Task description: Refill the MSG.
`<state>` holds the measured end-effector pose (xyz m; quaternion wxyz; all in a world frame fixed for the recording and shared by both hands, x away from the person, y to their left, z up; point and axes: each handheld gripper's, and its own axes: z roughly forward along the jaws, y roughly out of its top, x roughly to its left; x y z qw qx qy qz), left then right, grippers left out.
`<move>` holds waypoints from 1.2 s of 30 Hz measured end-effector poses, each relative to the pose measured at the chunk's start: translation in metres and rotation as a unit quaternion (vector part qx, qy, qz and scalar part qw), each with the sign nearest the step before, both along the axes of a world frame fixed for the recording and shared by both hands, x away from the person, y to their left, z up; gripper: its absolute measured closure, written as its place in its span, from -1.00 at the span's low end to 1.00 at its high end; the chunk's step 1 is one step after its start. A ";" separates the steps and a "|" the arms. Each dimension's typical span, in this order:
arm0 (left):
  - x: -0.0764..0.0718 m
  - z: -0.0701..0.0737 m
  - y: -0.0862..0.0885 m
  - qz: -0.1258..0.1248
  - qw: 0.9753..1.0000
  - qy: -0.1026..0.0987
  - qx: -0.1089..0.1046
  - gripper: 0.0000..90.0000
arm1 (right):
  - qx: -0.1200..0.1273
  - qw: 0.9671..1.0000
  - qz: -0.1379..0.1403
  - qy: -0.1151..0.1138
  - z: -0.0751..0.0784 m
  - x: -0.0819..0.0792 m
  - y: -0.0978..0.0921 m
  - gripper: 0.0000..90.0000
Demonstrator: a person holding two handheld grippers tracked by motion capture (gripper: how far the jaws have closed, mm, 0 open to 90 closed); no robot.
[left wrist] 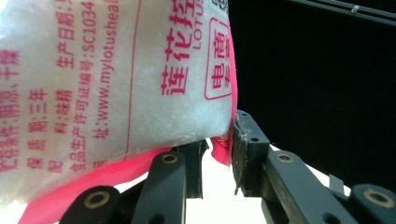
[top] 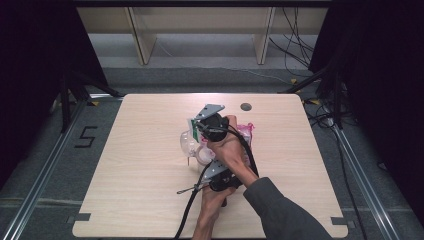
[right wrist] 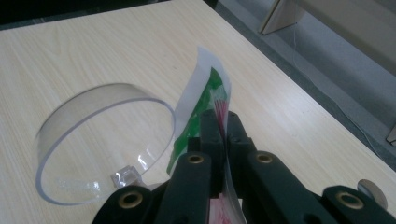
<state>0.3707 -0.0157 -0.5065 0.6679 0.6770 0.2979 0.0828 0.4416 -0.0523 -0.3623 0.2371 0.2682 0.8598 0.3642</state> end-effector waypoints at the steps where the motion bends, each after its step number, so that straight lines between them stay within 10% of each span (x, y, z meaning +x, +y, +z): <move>1: 0.000 0.000 0.000 -0.002 1.000 0.000 -0.002 0.67 | 0.004 1.000 -0.003 -0.004 0.000 0.000 0.000 1.00; 36: 0.002 0.000 0.002 -0.006 1.000 -0.003 0.000 0.67 | -0.003 1.000 -0.001 -0.002 -0.002 0.001 0.003 1.00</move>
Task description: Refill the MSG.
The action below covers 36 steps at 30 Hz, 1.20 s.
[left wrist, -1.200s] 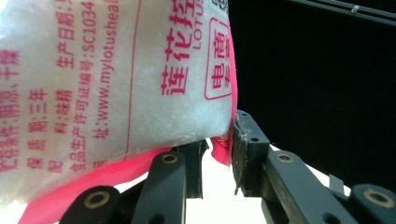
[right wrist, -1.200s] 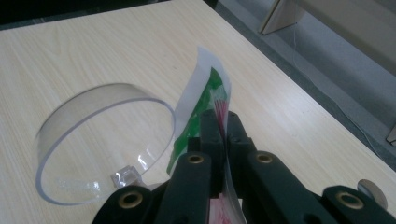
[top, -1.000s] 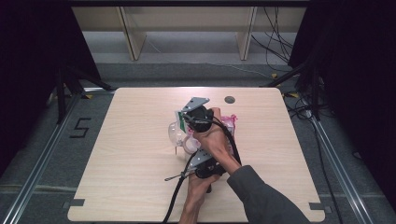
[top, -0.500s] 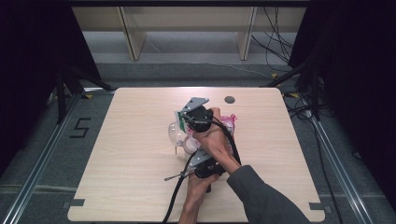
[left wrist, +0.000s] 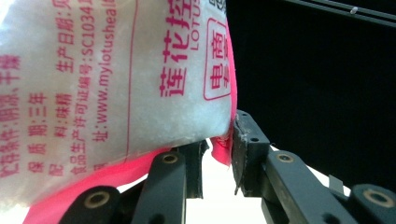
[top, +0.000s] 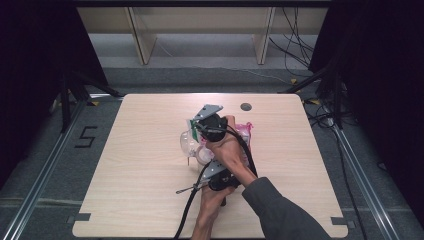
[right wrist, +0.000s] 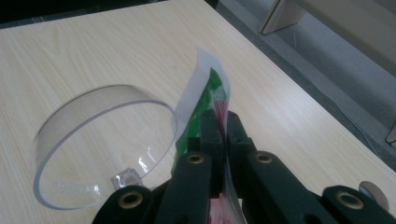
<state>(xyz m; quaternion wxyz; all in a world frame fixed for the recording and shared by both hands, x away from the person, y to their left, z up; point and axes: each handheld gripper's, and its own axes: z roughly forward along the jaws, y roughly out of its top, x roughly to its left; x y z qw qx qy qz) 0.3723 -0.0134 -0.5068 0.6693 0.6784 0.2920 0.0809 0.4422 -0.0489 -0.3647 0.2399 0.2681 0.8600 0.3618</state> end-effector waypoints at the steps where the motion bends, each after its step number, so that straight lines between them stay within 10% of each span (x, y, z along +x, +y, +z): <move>1: 0.000 0.000 0.000 0.001 1.000 0.001 0.000 0.67 | -0.001 1.000 0.003 0.004 -0.001 0.000 0.000 1.00; 36: -0.001 0.001 -0.001 0.002 1.000 -0.002 -0.003 0.67 | -0.009 1.000 0.009 0.000 0.001 0.000 0.001 1.00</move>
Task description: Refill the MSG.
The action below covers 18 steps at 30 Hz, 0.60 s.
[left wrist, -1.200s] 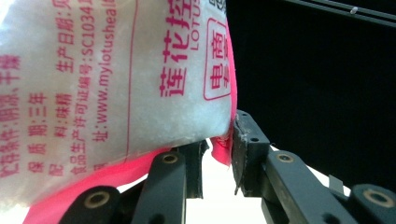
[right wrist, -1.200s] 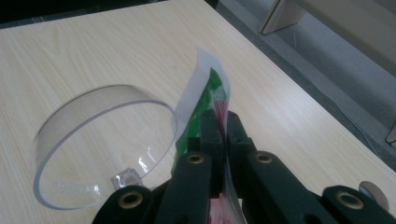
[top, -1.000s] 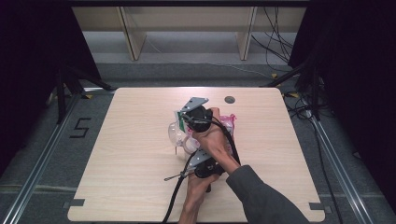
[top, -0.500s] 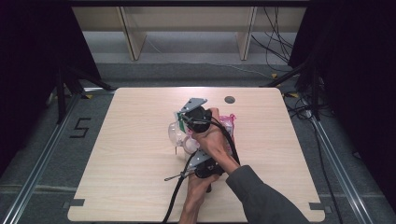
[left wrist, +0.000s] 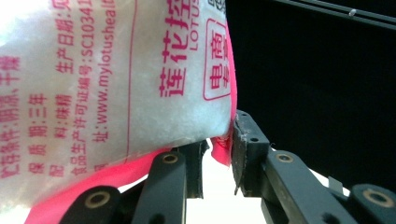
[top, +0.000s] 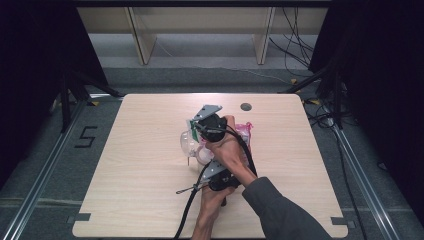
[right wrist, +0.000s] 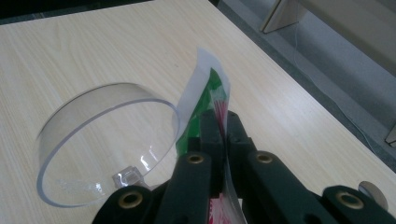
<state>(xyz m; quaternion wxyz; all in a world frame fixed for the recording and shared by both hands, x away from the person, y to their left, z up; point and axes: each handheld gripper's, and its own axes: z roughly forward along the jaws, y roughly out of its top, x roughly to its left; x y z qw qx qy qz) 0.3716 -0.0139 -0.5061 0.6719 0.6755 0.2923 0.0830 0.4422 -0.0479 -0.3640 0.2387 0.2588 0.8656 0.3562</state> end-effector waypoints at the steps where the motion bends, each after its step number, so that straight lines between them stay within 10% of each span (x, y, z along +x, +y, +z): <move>1: 0.000 0.000 0.000 0.003 1.000 0.000 0.002 0.67 | 0.004 1.000 -0.003 -0.007 0.000 0.000 0.000 1.00; 18: 0.001 -0.001 -0.002 -0.013 1.000 0.001 -0.010 0.68 | 0.000 1.000 0.000 -0.001 0.000 -0.002 0.000 1.00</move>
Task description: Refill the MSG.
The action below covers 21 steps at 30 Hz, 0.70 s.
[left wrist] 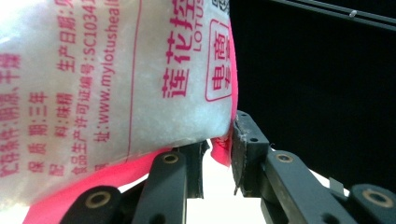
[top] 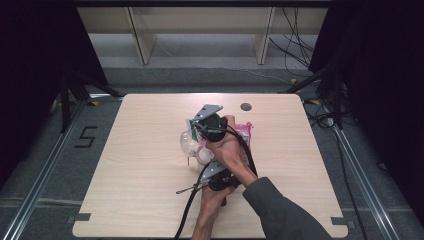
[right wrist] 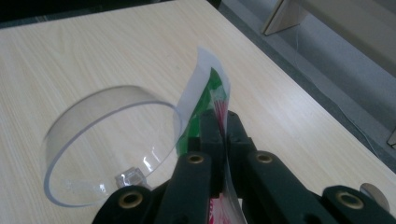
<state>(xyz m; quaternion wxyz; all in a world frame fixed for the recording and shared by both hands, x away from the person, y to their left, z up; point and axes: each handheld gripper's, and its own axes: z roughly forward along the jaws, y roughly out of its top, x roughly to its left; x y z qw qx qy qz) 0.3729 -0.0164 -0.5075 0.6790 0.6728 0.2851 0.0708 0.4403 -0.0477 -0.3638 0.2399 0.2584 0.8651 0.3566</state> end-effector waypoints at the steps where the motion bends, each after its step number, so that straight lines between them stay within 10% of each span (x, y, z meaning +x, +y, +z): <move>1: -0.002 0.000 -0.002 -0.001 1.000 0.011 -0.007 0.68 | -0.009 1.000 0.001 0.001 -0.002 -0.001 0.002 1.00; 21: -0.003 0.001 -0.001 -0.001 1.000 0.019 -0.013 0.68 | -0.005 1.000 -0.002 -0.004 -0.001 0.000 0.003 1.00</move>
